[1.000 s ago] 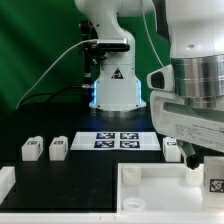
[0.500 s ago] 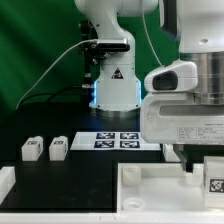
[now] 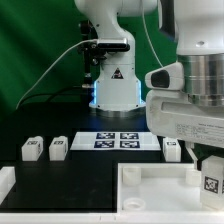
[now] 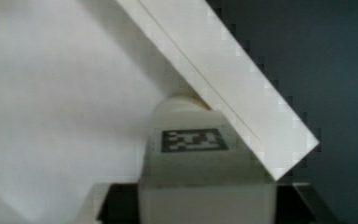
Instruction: Assemble one leg
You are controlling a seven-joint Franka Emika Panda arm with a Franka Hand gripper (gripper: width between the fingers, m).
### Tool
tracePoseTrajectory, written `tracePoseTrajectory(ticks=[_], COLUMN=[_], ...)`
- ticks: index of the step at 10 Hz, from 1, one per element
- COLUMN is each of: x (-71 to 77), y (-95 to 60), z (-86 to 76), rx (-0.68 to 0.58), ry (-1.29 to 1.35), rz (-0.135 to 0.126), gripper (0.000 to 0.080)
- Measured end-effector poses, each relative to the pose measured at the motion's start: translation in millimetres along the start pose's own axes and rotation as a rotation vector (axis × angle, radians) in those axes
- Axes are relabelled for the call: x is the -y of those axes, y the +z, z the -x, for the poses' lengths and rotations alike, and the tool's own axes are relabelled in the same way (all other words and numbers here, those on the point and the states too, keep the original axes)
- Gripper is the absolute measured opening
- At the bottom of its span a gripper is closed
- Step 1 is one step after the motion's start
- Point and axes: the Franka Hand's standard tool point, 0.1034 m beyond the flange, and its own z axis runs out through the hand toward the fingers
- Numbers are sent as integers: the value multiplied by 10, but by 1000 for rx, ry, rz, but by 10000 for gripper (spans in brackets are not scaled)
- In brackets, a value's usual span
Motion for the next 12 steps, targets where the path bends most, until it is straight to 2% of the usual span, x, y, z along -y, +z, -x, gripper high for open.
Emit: tracePoseTrajectory(ticks=[3,5,6,7,8,9,10,11,12], x=[-2,36,39,38,36,37,70,59,-6], y=[14,29,28,28,31,35,36,49,58], z=[-18,-12,-14,-15,-13,-11,-47,-74,-84], rx=[0,45,45,44,44,43,25,7,-14], ry=[570,986,1057,1064,1034,963,770,629,454], rz=[15,-15,-15,-15,-14,-16,-50,-74,-84], gripper=[296,296,296,296,382,382,575,575,636])
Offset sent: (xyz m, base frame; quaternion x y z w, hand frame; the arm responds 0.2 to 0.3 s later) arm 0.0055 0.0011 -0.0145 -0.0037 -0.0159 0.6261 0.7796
